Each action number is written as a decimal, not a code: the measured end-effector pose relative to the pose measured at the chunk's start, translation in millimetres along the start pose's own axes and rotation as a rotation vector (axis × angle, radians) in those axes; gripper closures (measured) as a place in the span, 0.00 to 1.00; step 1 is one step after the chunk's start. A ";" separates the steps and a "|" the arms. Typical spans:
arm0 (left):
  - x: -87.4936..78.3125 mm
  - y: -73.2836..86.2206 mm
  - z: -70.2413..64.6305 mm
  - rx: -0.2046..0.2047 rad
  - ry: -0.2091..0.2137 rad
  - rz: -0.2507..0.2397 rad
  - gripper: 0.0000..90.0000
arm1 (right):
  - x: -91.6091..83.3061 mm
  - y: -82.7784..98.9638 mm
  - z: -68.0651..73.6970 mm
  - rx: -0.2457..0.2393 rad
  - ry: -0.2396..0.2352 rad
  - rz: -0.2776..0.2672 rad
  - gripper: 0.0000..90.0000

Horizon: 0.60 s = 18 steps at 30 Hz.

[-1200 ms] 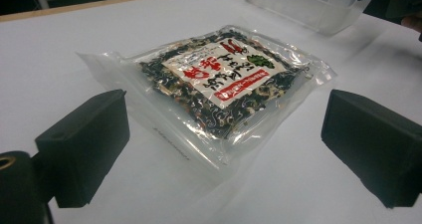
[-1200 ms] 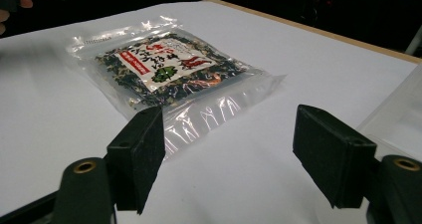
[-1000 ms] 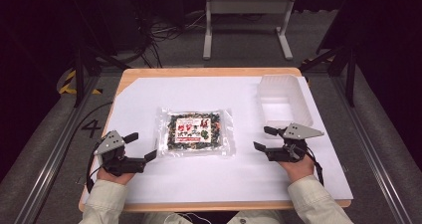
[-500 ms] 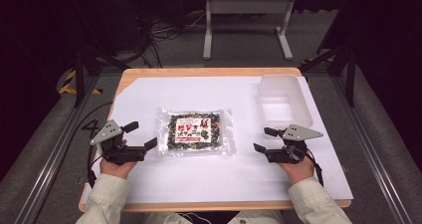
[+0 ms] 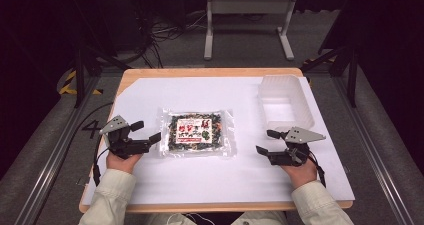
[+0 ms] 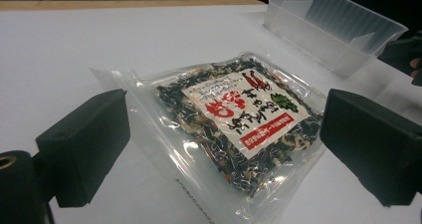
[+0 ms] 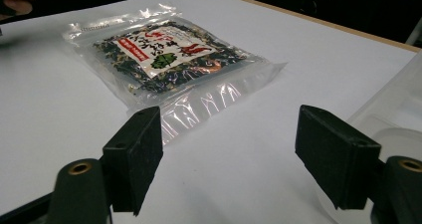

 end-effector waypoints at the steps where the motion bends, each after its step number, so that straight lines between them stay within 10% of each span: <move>1: 1.8 1.0 1.3 0.001 0.000 0.010 0.06 | 0.1 0.6 0.3 0.000 -0.002 0.003 0.29; 18: 21.6 22.1 11.5 -0.100 -0.018 0.188 0.14 | -4.8 5.4 -0.4 0.004 0.005 0.018 0.28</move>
Point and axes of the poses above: each handheld gripper's, and its own axes: x roughly forward along the jaws, y roughly out of its underside, z roughly to its left, the point moved 6 cm from there along x, roughly forward along the jaws, and after that the axes turned 8 degrees about y, right-handed, at the moved point
